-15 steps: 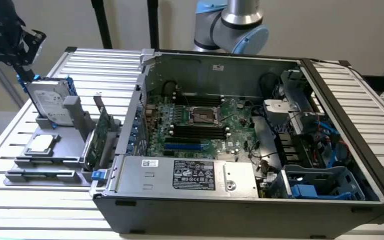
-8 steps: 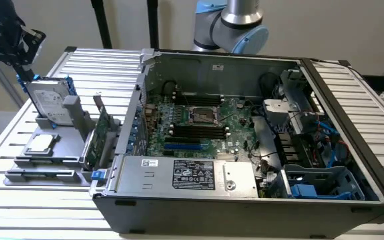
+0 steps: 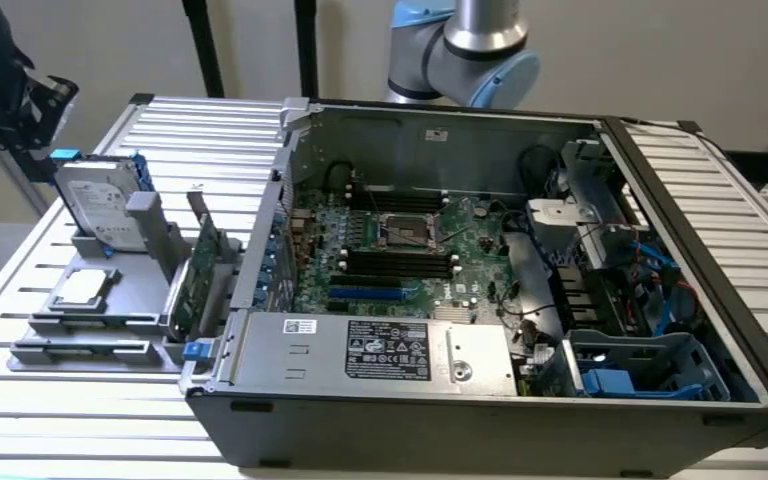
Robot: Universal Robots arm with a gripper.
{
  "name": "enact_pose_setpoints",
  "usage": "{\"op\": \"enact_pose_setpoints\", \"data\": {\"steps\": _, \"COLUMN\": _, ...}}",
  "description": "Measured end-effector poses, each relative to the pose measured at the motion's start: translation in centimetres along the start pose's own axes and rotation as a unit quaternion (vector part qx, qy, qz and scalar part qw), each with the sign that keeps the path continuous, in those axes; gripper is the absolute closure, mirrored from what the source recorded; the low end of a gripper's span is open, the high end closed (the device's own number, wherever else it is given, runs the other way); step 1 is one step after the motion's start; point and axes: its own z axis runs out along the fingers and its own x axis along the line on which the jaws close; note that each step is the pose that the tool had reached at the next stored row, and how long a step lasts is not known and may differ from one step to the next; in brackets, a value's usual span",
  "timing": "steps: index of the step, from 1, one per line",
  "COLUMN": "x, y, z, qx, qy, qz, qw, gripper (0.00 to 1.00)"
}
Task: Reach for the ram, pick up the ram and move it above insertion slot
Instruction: 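Reach for the ram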
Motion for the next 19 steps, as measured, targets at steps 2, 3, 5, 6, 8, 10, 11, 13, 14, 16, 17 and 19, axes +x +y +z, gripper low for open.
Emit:
{"op": "enact_pose_setpoints", "data": {"steps": 2, "x": 0.0, "y": -0.89, "z": 0.06, "qx": 0.0, "qy": 0.0, "qz": 0.0, "qw": 1.0, "gripper": 0.89}}
{"op": "enact_pose_setpoints", "data": {"steps": 3, "x": 0.0, "y": -1.34, "z": 0.09, "qx": 0.0, "qy": 0.0, "qz": 0.0, "qw": 1.0, "gripper": 0.89}}
{"op": "enact_pose_setpoints", "data": {"steps": 5, "x": 0.0, "y": -2.27, "z": 0.17, "qx": 0.0, "qy": 0.0, "qz": 0.0, "qw": 1.0, "gripper": 0.89}}
{"op": "enact_pose_setpoints", "data": {"steps": 6, "x": 0.1, "y": -2.71, "z": 0.22, "qx": 0.0, "qy": 0.0, "qz": 0.0, "qw": 1.0, "gripper": 0.89}}
{"op": "enact_pose_setpoints", "data": {"steps": 8, "x": 0.1, "y": -3.65, "z": 0.33, "qx": 0.0, "qy": 0.0, "qz": 0.0, "qw": 1.0, "gripper": 0.89}}
{"op": "enact_pose_setpoints", "data": {"steps": 10, "x": 0.1, "y": -4.55, "z": 0.44, "qx": 0.0, "qy": 0.0, "qz": 0.0, "qw": 1.0, "gripper": 0.89}}
{"op": "enact_pose_setpoints", "data": {"steps": 11, "x": 0.0, "y": -4.99, "z": 0.5, "qx": 0.0, "qy": 0.0, "qz": 0.0, "qw": 1.0, "gripper": 0.89}}
{"op": "enact_pose_setpoints", "data": {"steps": 13, "x": 0.0, "y": -5.81, "z": 0.61, "qx": 0.0, "qy": 0.0, "qz": 0.0, "qw": 1.0, "gripper": 0.89}}
{"op": "enact_pose_setpoints", "data": {"steps": 14, "x": 0.0, "y": -6.15, "z": 0.66, "qx": 0.0, "qy": 0.0, "qz": 0.0, "qw": 1.0, "gripper": 0.89}}
{"op": "enact_pose_setpoints", "data": {"steps": 16, "x": -0.1, "y": -6.58, "z": 0.75, "qx": 0.0, "qy": -0.0001, "qz": 0.0, "qw": 1.0, "gripper": 0.89}}
{"op": "enact_pose_setpoints", "data": {"steps": 17, "x": -0.2, "y": -6.6, "z": 0.77, "qx": 0.0, "qy": 0.0, "qz": -0.003, "qw": 1.0, "gripper": 0.89}}
{"op": "enact_pose_setpoints", "data": {"steps": 19, "x": -0.2, "y": -6.6, "z": 0.86, "qx": 0.0, "qy": 0.0006, "qz": -0.018, "qw": 0.9998, "gripper": 0.89}}
